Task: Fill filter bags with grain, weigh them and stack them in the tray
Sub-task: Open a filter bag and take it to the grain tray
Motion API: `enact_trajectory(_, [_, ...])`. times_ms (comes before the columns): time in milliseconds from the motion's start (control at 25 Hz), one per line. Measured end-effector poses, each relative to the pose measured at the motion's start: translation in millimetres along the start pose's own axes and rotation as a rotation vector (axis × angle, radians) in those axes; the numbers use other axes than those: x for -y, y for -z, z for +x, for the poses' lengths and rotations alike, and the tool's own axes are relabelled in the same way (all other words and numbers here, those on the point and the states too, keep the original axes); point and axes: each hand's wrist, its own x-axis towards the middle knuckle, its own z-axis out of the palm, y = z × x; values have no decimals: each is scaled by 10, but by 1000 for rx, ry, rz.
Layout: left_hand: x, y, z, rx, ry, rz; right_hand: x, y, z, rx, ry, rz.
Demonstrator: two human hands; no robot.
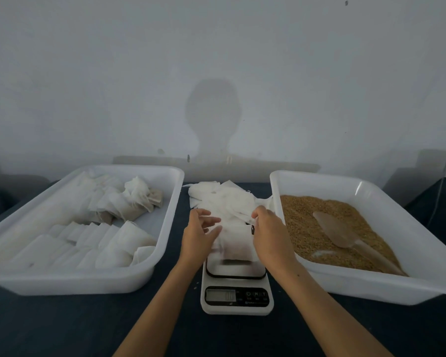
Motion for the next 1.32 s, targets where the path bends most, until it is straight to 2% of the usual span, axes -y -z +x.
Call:
enact_trajectory(160, [12, 119, 57, -97, -28, -87, 46, -59, -58, -134, -17, 442])
enact_trajectory(280, [30, 168, 56, -147, -40, -143, 84, -144, -105, -115, -6, 608])
enact_trajectory(440, [58, 175, 44, -132, -53, -122, -11, -277, -157, -54, -18, 614])
enact_trajectory(800, [112, 144, 69, -108, -22, -60, -197, -419, -124, -81, -28, 524])
enact_trajectory(880, [133, 112, 83, -64, 11, 54, -240, -470, -96, -78, -51, 495])
enact_trajectory(1040, [179, -6, 188, 47, 39, 501, -323, -575, 25, -75, -132, 424])
enact_trajectory(1320, [243, -135, 388, 142, 222, 585, -400, -697, 268, 34, -394, 568])
